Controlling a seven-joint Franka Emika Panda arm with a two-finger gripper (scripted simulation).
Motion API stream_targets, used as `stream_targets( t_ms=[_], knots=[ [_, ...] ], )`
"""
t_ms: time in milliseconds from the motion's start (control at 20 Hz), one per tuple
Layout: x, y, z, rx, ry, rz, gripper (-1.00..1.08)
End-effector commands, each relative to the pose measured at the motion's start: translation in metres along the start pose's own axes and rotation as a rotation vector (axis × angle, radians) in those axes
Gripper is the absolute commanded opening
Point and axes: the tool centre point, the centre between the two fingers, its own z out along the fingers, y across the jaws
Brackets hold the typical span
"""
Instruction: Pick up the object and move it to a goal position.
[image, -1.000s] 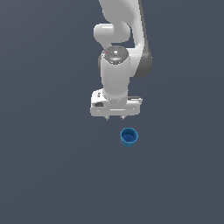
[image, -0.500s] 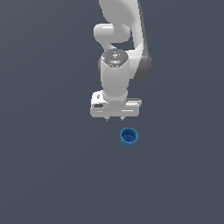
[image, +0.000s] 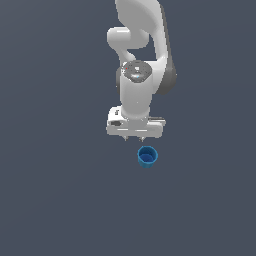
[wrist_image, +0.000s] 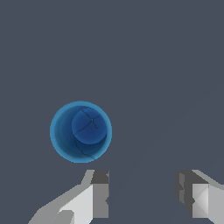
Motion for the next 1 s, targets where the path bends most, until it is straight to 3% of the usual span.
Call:
stream_targets(
  t_ms=[0, 950],
  knots=[
    [0.003, -0.005, 0.003, -0.004, -0.002, 0.035, 0.28],
    [0.028, -0.06, 0.04, -0.057, -0.006, 0.41, 0.28]
  ],
)
